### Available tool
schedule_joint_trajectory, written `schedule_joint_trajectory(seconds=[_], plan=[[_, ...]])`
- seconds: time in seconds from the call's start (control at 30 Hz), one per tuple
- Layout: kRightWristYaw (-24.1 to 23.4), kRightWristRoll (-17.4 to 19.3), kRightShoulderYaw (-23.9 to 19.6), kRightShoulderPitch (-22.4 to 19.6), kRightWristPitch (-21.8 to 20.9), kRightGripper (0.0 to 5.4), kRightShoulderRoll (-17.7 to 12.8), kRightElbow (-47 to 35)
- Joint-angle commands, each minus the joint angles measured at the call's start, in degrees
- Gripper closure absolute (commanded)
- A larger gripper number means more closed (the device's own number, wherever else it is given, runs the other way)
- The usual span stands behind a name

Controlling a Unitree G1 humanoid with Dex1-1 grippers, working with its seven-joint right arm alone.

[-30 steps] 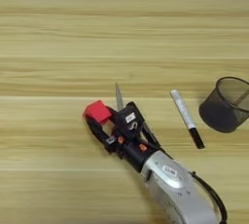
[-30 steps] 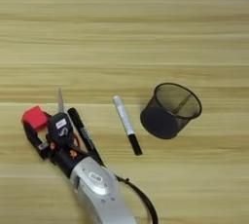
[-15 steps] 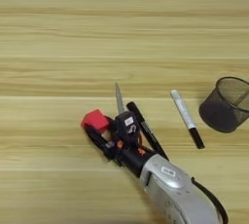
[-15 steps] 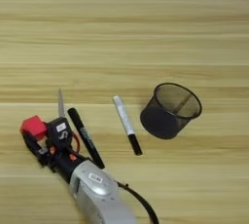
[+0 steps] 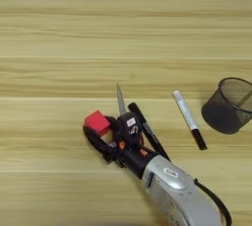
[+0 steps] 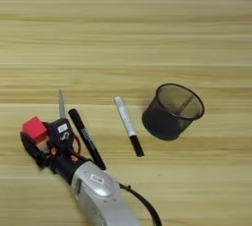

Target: Move the objects on the table

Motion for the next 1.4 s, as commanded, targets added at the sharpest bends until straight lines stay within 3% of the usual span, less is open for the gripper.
schedule_joint_trajectory(seconds=[0.03,0.43,1.03,1.4], plan=[[-0.1,0.2,-0.9,-2.4,-2.6,1.48,0.2,-1.8],[-1.0,0.0,-2.4,-2.7,-6.1,0.03,0.6,-3.0],[-3.2,-1.4,-6.7,-3.3,-9.8,0.03,-0.3,-6.4],[-4.0,-1.2,-12.8,-3.2,-8.1,0.03,-3.0,-9.4]])
